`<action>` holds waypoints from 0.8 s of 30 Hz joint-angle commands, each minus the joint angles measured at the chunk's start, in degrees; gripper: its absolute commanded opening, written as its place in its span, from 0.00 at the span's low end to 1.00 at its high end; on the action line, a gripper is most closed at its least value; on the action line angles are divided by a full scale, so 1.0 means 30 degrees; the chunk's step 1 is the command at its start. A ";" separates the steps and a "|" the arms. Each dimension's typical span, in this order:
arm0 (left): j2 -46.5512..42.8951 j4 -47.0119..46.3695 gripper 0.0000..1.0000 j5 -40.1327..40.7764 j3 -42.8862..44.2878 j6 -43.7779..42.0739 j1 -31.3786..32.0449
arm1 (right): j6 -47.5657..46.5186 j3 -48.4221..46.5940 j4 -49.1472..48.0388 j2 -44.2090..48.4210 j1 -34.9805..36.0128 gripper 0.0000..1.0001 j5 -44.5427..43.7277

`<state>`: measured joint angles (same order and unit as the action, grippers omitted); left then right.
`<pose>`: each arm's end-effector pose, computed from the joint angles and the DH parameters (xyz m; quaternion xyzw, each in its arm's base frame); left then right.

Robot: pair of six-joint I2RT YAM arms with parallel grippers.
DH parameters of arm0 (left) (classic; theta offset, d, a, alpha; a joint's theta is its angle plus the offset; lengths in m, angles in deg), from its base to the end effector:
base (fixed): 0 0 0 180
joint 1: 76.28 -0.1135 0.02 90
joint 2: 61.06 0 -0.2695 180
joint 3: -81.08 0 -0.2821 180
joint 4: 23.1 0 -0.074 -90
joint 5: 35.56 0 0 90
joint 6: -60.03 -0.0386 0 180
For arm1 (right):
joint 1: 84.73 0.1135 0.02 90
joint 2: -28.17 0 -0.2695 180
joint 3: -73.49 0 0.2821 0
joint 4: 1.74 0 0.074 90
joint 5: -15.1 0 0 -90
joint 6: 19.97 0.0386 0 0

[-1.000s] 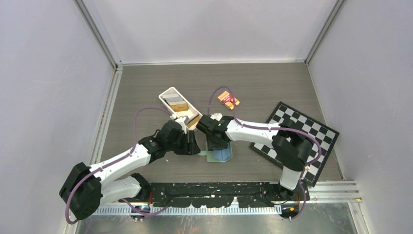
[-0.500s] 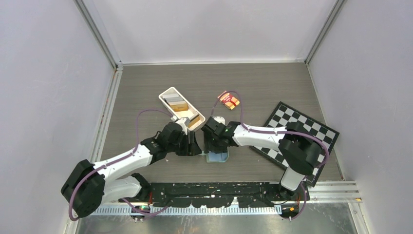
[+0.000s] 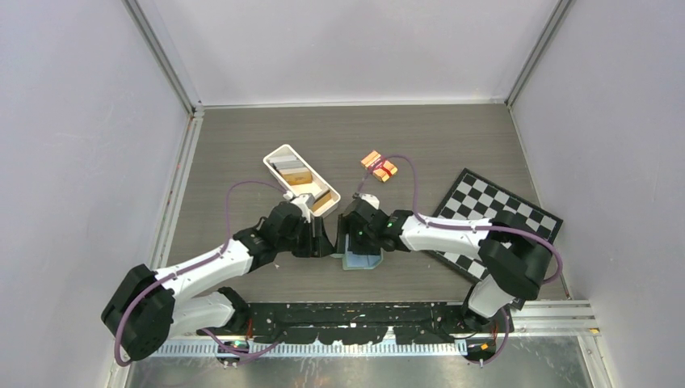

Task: Put the credit cards into the card holder
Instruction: Open the card holder at the center of the board.

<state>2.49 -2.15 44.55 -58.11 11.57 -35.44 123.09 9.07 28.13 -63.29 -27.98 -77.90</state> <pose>0.1781 -0.1627 0.1684 0.0283 0.9162 -0.3176 0.2426 0.1879 0.2829 0.1604 -0.0234 0.9580 0.2185 0.1842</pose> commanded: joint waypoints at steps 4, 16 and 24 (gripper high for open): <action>0.0880 -0.2147 0.56 -0.0803 0.0309 -0.0184 -0.0078 | 0.1028 0.1495 -0.3240 0.1712 -0.0459 0.74 0.0274; 0.3091 -0.5746 0.55 -0.2011 -0.0380 0.1029 0.0003 | 0.2497 0.3308 -0.4450 0.3277 -0.0887 0.75 -0.1208; 0.5394 -0.7424 0.54 -0.2161 -0.0352 0.1564 0.0550 | 0.4381 0.4461 -0.5015 0.3032 -0.1228 0.66 -0.1751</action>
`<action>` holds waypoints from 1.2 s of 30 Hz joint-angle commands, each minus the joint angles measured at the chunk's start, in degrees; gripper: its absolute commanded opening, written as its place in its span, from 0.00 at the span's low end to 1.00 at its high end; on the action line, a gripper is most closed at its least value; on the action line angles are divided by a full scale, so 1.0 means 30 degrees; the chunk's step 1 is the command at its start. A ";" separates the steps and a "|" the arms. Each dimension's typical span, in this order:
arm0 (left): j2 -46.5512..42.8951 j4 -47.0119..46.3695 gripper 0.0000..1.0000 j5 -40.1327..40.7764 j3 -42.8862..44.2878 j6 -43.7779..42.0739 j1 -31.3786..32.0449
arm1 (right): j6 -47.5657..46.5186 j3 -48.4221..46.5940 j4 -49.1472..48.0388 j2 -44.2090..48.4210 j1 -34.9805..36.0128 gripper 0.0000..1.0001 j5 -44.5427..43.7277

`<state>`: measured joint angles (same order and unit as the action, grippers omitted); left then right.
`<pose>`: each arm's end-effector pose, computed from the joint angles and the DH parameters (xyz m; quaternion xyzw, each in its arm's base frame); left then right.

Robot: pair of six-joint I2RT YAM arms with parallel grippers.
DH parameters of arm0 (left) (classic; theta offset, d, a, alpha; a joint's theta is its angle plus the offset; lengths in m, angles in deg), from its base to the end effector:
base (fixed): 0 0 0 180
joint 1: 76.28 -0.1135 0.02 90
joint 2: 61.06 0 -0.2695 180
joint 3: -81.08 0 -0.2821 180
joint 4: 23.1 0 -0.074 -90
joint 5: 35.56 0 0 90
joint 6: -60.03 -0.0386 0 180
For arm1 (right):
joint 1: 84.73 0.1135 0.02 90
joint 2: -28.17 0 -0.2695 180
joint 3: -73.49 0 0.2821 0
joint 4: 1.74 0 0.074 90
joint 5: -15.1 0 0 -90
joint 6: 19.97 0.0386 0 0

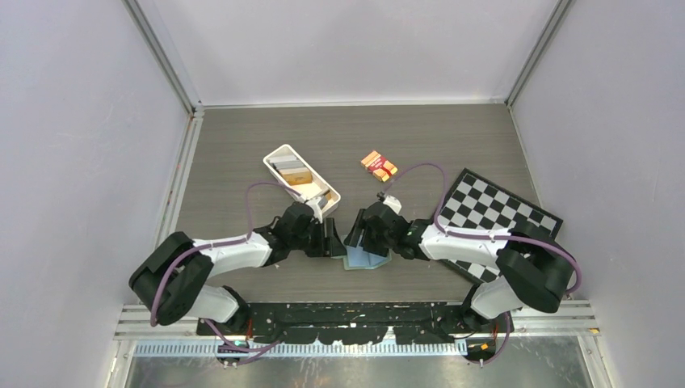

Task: Put the credit cards into the card holder
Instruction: Open the card holder at the center of the board.

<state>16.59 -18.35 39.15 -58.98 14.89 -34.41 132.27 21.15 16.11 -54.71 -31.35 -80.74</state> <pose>0.1925 -0.1862 0.1291 0.0299 0.9081 -0.3628 0.2068 0.1846 0.2418 0.1535 0.0902 0.9294 0.2748 0.2293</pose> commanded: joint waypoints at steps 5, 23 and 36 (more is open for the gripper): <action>0.1406 -0.1869 0.44 0.0935 0.0161 0.0278 0.0660 | 0.1661 0.0683 -0.1200 0.0183 -0.0115 0.61 -0.0918; 0.3307 -0.3653 0.41 0.0680 0.0328 0.0942 0.1052 | 0.2681 0.1194 -0.0726 0.0052 -0.0187 0.50 -0.1762; 0.3091 -0.1034 0.00 0.2048 0.0885 0.0203 0.1103 | 0.1484 0.0493 0.1778 0.2170 -0.0219 0.52 -0.3040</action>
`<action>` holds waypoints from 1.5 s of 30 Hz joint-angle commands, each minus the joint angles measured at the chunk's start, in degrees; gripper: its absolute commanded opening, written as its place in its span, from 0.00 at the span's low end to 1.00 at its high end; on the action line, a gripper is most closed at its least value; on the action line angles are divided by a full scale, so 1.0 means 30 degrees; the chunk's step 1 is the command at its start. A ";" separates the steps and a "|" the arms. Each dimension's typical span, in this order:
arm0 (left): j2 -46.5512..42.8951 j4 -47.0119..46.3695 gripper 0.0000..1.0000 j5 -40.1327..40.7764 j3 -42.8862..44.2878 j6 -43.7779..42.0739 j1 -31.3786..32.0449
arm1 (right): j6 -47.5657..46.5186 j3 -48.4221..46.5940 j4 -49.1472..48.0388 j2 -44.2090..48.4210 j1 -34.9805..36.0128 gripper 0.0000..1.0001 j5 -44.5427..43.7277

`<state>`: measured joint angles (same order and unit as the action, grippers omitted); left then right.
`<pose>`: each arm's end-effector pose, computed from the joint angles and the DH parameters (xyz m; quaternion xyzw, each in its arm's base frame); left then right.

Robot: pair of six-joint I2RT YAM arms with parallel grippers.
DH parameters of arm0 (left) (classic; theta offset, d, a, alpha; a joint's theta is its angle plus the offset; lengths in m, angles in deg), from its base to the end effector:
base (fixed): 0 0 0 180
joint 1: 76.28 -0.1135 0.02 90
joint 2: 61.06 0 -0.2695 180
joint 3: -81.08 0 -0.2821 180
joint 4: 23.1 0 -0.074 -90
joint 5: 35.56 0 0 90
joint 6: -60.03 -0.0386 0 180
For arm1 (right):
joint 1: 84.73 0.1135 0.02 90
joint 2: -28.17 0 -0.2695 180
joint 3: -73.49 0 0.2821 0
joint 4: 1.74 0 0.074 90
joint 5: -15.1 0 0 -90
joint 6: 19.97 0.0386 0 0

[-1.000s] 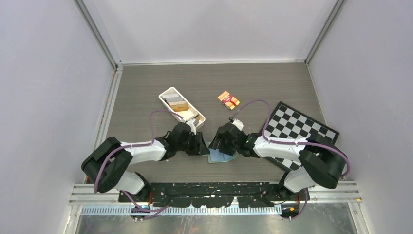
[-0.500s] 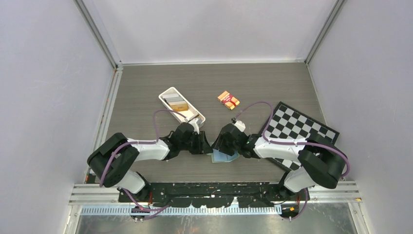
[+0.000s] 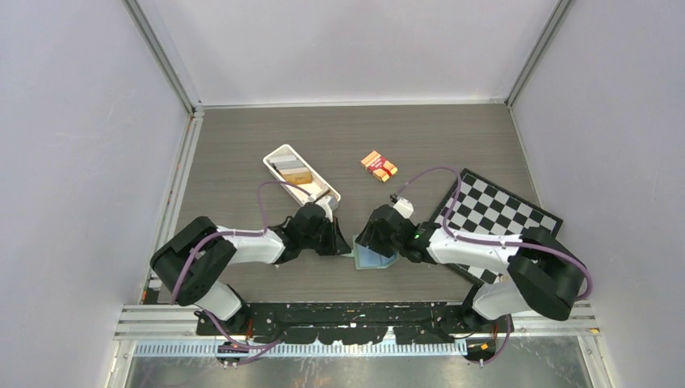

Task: Put the credit cards into the card holder
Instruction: Open the card holder at the center of the board.

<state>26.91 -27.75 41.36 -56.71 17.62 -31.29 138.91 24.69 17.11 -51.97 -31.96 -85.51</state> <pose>0.1999 -0.2122 0.1074 0.0266 0.9053 -0.3688 0.2091 0.1790 0.2238 0.1463 0.1624 0.9226 0.2536 0.2412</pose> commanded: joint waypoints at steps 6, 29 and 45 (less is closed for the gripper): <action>-0.0610 0.2697 0.00 0.1751 0.0145 -0.0877 0.0062 | -0.2450 -0.2527 0.6054 0.2037 -0.0442 0.57 -0.2640; -0.0227 0.3011 0.00 0.1638 0.0480 -0.1703 0.0079 | -0.6052 -0.4523 0.9297 -0.2972 0.0039 0.52 -0.1487; -0.2553 0.4985 0.58 0.2129 0.0978 -0.3916 0.0002 | -0.5997 -0.6873 1.0799 -0.6453 0.1060 0.69 -0.1680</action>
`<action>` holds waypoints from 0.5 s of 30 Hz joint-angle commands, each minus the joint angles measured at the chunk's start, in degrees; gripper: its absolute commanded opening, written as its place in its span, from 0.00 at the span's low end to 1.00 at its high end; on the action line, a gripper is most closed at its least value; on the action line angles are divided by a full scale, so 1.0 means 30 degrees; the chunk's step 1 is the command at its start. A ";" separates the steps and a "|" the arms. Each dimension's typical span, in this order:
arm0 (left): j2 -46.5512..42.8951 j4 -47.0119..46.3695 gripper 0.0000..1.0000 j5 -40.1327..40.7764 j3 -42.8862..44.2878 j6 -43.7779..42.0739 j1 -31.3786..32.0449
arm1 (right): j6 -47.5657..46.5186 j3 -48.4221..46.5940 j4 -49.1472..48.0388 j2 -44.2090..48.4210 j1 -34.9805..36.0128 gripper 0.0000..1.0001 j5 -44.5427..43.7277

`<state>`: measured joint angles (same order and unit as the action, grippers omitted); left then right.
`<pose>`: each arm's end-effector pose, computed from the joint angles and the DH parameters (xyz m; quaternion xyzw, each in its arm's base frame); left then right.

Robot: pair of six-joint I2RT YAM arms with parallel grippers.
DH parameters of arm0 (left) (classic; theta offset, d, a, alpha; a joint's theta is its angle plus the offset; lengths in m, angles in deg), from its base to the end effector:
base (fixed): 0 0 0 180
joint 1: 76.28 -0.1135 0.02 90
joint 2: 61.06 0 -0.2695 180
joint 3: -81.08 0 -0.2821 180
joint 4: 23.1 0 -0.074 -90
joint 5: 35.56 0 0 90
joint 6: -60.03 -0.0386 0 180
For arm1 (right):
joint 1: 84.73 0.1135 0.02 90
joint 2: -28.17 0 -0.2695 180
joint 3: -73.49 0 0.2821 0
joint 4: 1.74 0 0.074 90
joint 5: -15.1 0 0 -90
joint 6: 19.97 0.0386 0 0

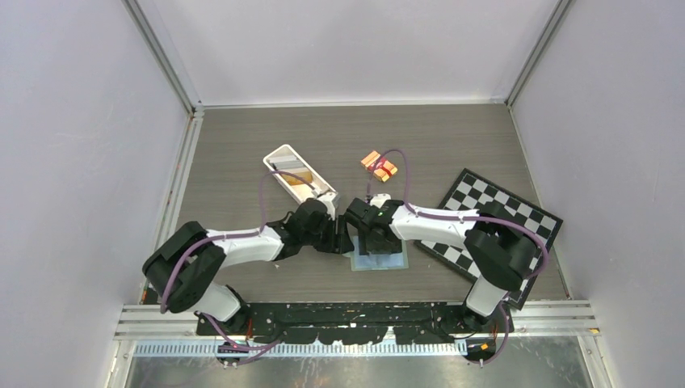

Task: Put the credit cards into the card holder
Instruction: Open the card holder at the center of the board, then pick up the credit card from the storage box.

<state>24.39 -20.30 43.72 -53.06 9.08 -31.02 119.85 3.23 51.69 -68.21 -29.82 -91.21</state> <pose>0.2051 -0.2172 0.1269 0.0870 0.9075 -0.3331 0.2406 0.1948 0.2584 0.1479 -0.0309 0.9854 -0.0149 0.1669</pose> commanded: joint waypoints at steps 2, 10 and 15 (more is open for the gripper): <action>-0.3005 0.3964 0.67 0.2183 -0.0303 -0.1303 -0.0162 | 0.0101 -0.0076 -0.0501 -0.1376 0.0336 0.71 0.0021; -0.7587 0.9910 0.87 0.4128 0.0107 -0.2100 -0.1138 | -0.0393 -0.0892 -0.0440 -0.2205 0.0404 0.73 -0.0420; -0.8390 1.2972 0.92 0.3712 0.2514 -0.2934 -0.2274 | -0.0979 -0.1076 -0.1073 -0.1348 0.0414 0.74 0.0491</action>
<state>0.50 8.99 53.97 -52.42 3.59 -35.70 117.41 -0.57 55.65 -71.08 -29.42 -92.44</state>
